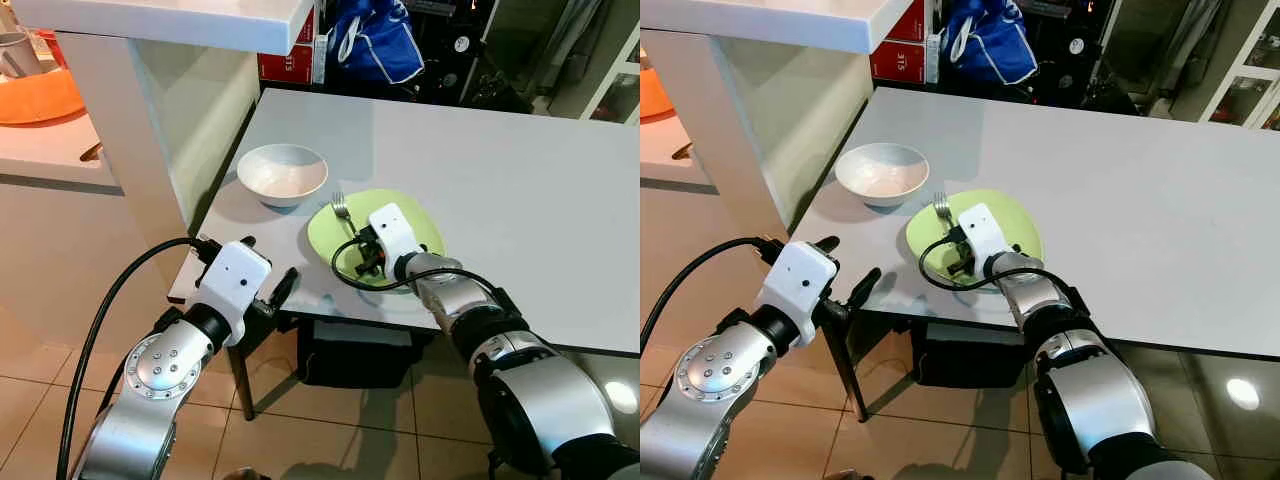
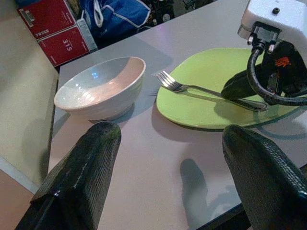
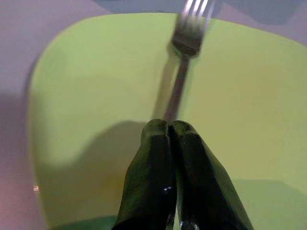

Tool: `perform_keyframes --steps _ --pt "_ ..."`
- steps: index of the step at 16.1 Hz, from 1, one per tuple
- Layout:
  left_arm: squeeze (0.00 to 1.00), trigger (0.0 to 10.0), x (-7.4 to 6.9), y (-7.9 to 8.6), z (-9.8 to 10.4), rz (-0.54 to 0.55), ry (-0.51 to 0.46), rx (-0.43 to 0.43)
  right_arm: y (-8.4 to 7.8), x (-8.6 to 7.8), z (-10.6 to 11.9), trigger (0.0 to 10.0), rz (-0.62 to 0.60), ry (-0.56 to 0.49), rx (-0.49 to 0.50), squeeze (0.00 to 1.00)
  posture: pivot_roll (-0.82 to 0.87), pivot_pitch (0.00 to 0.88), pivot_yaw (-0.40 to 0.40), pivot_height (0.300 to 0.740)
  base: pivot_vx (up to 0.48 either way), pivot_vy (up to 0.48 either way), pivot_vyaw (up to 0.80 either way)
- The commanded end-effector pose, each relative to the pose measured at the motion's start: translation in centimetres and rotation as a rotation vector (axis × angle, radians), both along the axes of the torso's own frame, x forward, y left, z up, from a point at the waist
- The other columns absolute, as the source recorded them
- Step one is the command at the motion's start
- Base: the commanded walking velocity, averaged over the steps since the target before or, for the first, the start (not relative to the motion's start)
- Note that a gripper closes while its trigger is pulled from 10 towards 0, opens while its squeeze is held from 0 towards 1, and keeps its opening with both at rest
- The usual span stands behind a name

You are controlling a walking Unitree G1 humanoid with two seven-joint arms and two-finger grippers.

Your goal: Setting the table

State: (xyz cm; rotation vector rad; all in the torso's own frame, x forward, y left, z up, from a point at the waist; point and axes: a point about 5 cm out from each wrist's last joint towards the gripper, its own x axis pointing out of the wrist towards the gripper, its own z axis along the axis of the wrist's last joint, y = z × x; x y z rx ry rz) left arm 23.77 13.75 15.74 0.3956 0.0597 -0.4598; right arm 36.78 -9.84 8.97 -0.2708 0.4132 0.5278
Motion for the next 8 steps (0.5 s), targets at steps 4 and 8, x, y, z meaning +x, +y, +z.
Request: perform_keyframes --steps 4,8 --pt "0.00 10.0 -0.1 -0.4 0.2 -0.027 -0.001 -0.003 0.6 -0.4 -0.5 0.0 0.021 0.036 0.043 0.00 0.04 0.000 -0.044 0.740 0.000 0.000 0.00" --pt "0.00 10.0 0.0 -0.4 0.3 -0.026 -0.003 -0.003 0.0 0.3 0.6 0.0 -0.050 -0.020 0.072 0.00 0.04 0.001 -0.041 0.740 0.000 0.000 0.00"
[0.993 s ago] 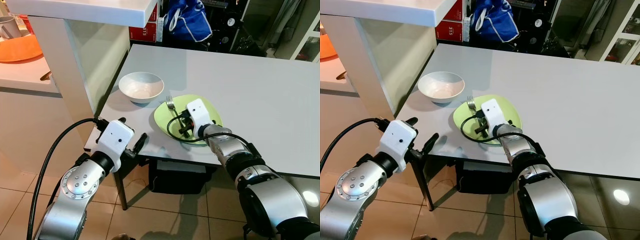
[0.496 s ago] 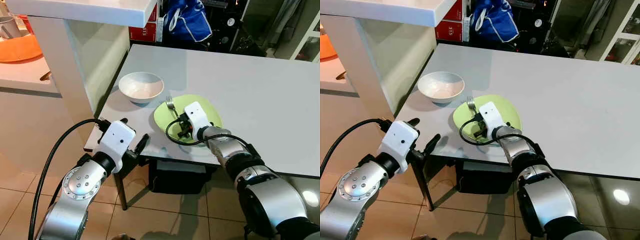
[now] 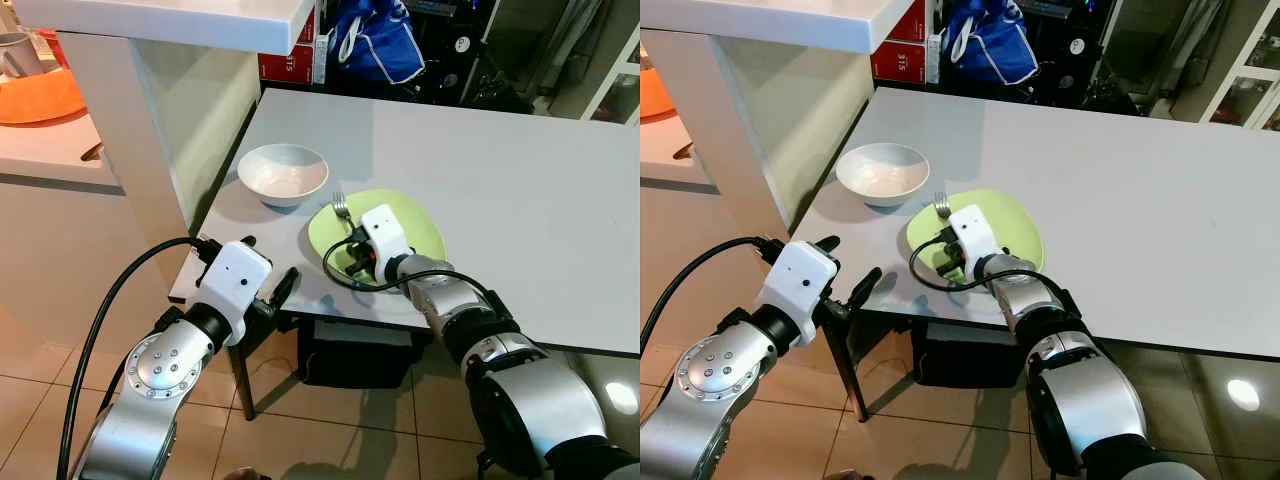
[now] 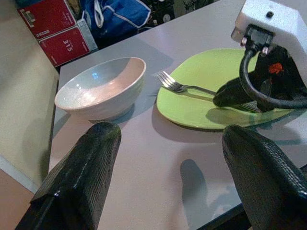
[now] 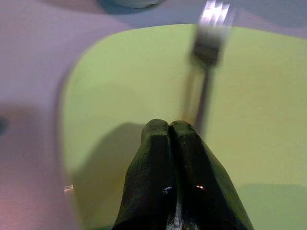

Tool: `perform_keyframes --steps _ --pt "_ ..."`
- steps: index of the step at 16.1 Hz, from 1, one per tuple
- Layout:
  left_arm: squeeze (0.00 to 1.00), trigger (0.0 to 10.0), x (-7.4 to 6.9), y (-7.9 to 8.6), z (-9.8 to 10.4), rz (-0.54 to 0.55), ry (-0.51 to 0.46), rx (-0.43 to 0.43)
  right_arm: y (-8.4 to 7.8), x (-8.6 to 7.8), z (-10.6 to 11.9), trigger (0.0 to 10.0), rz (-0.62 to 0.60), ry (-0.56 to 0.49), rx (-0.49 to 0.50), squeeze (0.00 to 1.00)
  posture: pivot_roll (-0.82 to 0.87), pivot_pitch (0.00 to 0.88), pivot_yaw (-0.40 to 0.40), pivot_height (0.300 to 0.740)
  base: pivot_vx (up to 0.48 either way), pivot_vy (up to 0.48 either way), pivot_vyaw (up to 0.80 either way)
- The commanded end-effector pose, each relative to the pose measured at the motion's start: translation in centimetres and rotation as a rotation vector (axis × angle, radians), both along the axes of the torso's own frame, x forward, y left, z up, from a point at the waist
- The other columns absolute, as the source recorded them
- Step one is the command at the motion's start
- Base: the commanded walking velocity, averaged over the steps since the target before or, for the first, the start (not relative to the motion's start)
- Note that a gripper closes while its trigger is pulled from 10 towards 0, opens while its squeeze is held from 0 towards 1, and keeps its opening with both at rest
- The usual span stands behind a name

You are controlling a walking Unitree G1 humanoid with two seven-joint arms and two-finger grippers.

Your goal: Setting the table

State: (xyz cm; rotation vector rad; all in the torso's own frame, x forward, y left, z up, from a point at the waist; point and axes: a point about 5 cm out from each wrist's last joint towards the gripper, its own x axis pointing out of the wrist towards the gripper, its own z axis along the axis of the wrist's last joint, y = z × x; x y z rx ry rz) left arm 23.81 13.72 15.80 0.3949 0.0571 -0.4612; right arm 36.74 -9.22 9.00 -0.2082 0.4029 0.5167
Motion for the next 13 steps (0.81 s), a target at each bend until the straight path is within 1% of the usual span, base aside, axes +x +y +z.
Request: perform_keyframes --steps 1,2,3,4,7,9,13 --pt "0.00 10.0 0.0 -0.4 0.2 -0.025 -0.001 -0.001 -1.2 0.6 0.7 0.0 -0.054 -0.044 -0.025 0.00 0.04 0.001 -0.041 0.740 0.000 0.000 0.00" --pt "0.00 10.0 0.0 -0.4 0.2 -0.027 0.000 -0.002 -2.1 0.6 0.6 0.0 -0.068 -0.053 -0.096 0.00 0.04 0.001 -0.041 0.740 0.000 0.000 0.00" --pt "0.00 10.0 0.0 -0.5 0.2 -0.030 0.001 -0.004 -2.7 0.5 0.3 0.0 -0.072 -0.046 -0.134 0.00 0.04 0.001 -0.041 0.740 0.000 0.000 0.00" --pt "0.00 10.0 -0.1 -0.5 0.1 -0.032 0.003 -0.005 -2.8 0.4 0.0 0.0 -0.065 -0.036 -0.146 0.00 0.04 0.001 -0.041 0.740 0.000 0.000 0.00" --pt "0.00 10.0 -0.2 -0.5 0.0 -0.044 0.014 -0.004 -2.8 0.1 -0.5 0.0 -0.048 -0.012 -0.146 0.00 0.03 0.004 -0.039 0.740 0.000 0.000 0.00" --pt "0.00 10.0 -0.4 -0.6 -0.2 -0.066 0.029 0.003 -2.4 -0.1 -0.7 0.0 -0.035 -0.003 -0.133 0.00 0.03 0.004 -0.039 0.740 0.000 0.000 0.00" --pt "0.00 10.0 -0.4 -0.7 -0.3 -0.075 0.036 0.004 -1.8 -0.2 -0.8 0.0 -0.011 0.009 -0.122 0.00 0.04 0.001 -0.037 0.740 0.000 0.000 0.00"
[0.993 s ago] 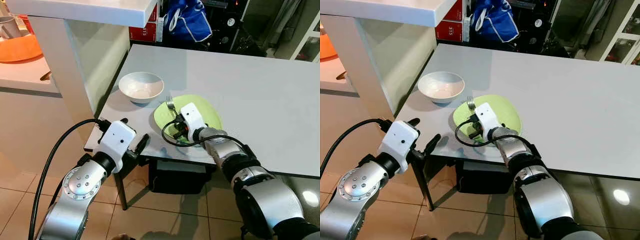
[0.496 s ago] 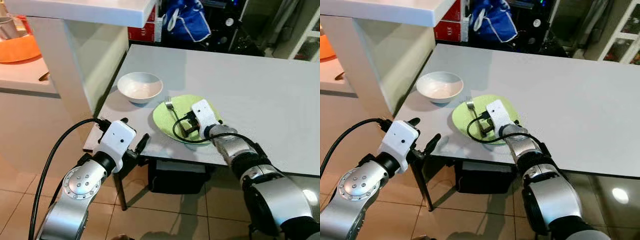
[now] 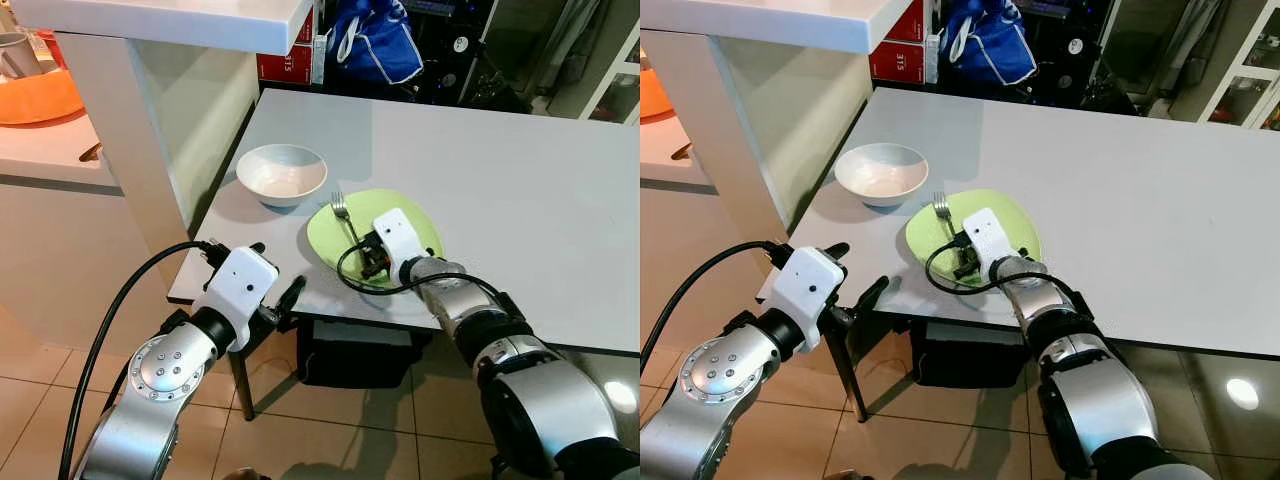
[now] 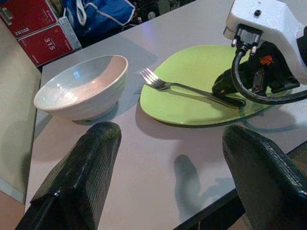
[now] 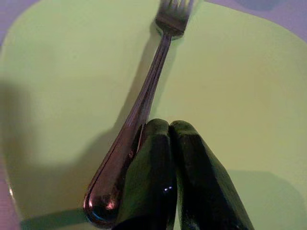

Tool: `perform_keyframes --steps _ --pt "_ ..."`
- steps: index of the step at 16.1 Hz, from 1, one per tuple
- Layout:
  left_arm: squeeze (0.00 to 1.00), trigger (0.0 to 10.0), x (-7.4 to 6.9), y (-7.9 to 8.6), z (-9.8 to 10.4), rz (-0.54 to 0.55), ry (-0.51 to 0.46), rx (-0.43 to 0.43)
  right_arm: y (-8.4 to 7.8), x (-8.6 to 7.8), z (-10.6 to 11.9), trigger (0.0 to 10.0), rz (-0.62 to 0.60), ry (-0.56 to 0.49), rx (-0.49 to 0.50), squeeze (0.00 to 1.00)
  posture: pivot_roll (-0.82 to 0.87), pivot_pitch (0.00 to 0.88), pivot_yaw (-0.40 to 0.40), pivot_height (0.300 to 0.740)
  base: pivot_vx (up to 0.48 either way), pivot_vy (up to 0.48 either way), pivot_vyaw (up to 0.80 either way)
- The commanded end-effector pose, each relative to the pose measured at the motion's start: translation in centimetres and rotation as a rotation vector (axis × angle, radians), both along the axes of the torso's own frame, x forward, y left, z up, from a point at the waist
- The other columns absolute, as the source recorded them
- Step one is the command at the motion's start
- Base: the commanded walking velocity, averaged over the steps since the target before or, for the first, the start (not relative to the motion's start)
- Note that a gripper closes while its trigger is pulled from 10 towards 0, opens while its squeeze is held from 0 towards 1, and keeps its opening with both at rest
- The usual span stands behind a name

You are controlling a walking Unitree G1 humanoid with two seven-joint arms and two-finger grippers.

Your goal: Setting the table

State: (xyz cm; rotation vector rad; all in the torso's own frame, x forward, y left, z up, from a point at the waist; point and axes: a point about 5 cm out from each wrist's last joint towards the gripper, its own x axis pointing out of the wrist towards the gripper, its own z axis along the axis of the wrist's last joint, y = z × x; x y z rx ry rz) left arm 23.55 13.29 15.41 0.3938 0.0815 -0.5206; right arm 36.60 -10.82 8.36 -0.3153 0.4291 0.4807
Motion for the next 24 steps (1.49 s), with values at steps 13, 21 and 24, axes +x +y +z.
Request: perform_keyframes --steps 13,21,24 --pt "0.00 10.0 0.1 -0.4 0.2 -0.037 -0.002 -0.002 1.2 -0.4 -0.3 0.0 0.041 0.045 0.061 0.00 0.04 0.000 -0.034 0.740 0.000 0.000 0.00" --pt "0.00 10.0 2.2 -0.3 1.0 0.029 -0.071 -0.005 -1.5 2.0 3.9 10.0 -0.135 -0.134 0.080 0.00 0.02 0.000 -0.027 0.740 0.000 0.000 0.00" --pt "0.00 10.0 3.6 -0.3 1.7 0.111 -0.112 -0.049 -3.4 2.2 6.8 10.0 -0.237 -0.291 0.176 0.00 0.00 0.000 -0.025 0.740 0.000 0.000 0.00"
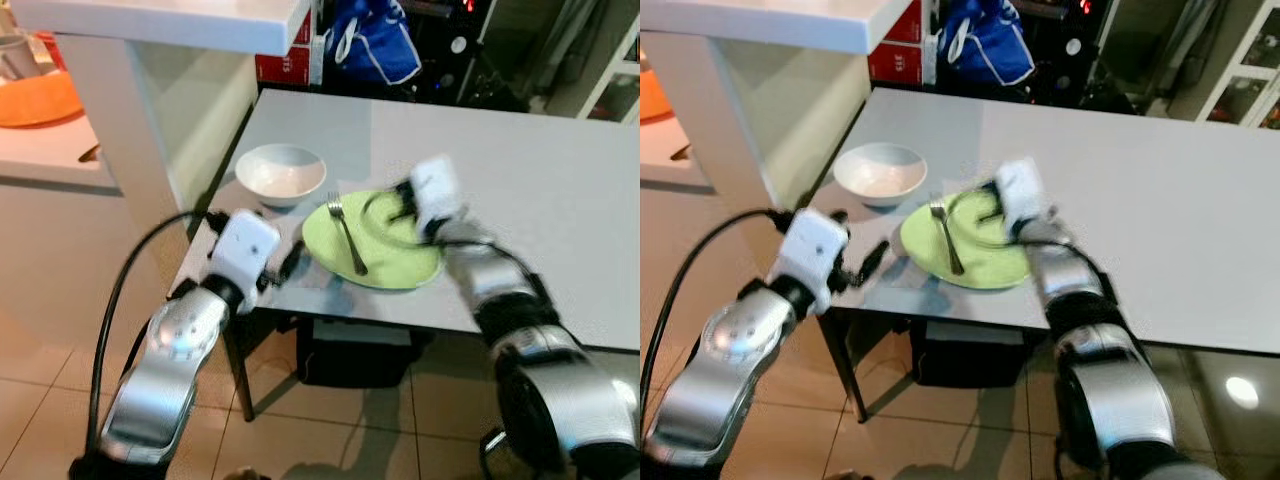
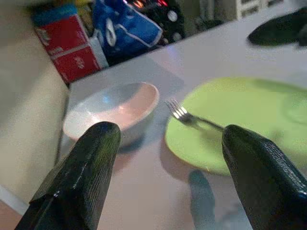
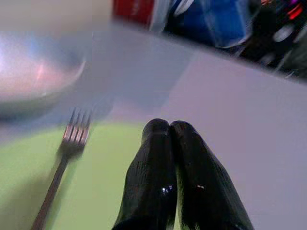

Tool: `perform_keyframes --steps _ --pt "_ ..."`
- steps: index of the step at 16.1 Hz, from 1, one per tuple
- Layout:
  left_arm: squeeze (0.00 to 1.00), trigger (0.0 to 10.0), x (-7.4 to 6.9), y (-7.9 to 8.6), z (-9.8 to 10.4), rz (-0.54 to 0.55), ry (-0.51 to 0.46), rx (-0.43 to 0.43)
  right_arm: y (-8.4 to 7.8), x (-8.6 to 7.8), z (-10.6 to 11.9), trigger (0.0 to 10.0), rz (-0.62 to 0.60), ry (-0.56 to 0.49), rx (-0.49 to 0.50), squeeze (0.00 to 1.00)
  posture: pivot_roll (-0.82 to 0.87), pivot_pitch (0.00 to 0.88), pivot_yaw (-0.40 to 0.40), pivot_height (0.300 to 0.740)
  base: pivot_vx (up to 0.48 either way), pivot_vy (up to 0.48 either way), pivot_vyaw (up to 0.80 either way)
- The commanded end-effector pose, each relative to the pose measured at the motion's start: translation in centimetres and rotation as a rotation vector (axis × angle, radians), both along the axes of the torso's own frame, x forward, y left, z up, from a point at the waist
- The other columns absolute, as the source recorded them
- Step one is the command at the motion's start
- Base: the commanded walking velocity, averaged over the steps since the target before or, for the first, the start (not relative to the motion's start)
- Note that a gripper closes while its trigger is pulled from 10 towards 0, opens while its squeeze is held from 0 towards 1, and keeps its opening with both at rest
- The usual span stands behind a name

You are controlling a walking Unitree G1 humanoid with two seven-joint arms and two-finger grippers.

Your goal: Setting the table

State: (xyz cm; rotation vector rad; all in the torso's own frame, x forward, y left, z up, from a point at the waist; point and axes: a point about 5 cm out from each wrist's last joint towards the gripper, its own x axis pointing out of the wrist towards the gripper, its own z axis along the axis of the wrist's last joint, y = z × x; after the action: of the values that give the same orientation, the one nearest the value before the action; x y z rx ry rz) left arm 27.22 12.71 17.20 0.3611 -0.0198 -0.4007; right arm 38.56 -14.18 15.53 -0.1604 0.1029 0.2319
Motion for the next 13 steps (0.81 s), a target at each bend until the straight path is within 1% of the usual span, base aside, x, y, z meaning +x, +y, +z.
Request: perform_keyframes --steps 1,2,3,4,5,7,10,11,13 --pt "0.00 10.0 0.4 0.3 0.2 0.039 -0.018 -0.007 -0.6 -0.5 0.9 10.0 -0.046 -0.043 0.056 0.00 -0.01 0.000 -0.021 0.740 0.000 0.000 0.00" --pt "0.00 10.0 0.7 0.3 0.3 0.072 -0.031 -0.026 -1.0 -2.4 1.7 10.0 -0.099 -0.113 0.124 0.00 -0.02 0.000 -0.019 0.740 0.000 0.000 0.00" --pt "0.00 10.0 0.9 0.2 0.6 0.098 -0.049 -0.042 -1.5 -4.7 1.7 10.0 -0.153 -0.147 0.192 0.00 -0.01 0.000 -0.019 0.740 0.000 0.000 0.00" --pt "0.00 10.0 1.2 0.1 0.8 0.108 -0.058 -0.047 -1.9 -5.8 1.6 10.0 -0.192 -0.153 0.239 0.00 0.00 0.000 -0.022 0.740 0.000 0.000 0.00" --pt "0.00 10.0 1.4 0.1 1.3 0.117 -0.078 -0.058 -2.3 -6.9 1.6 10.0 -0.230 -0.174 0.312 0.00 -0.01 0.000 -0.021 0.740 0.000 0.000 0.00" --pt "0.00 10.0 2.0 0.4 1.8 0.142 -0.096 -0.076 -2.8 -7.9 1.3 10.0 -0.286 -0.162 0.379 0.00 -0.03 0.000 -0.001 0.740 0.000 0.262 0.00" --pt "0.00 10.0 2.6 0.3 2.0 0.155 -0.109 -0.087 -2.6 -8.8 1.7 10.0 -0.287 -0.126 0.387 0.00 -0.01 0.000 -0.020 0.740 0.000 0.411 0.00" --pt "0.00 10.0 2.4 0.4 1.9 0.172 -0.097 -0.095 -2.6 -9.0 1.5 10.0 -0.284 -0.115 0.392 0.00 0.00 0.000 -0.025 0.740 0.000 0.458 0.00" --pt "0.00 10.0 2.1 0.6 1.9 0.187 -0.073 -0.127 -2.4 -9.4 0.8 10.0 -0.305 -0.081 0.432 0.00 0.01 0.000 -0.033 0.740 0.000 0.459 -0.60"
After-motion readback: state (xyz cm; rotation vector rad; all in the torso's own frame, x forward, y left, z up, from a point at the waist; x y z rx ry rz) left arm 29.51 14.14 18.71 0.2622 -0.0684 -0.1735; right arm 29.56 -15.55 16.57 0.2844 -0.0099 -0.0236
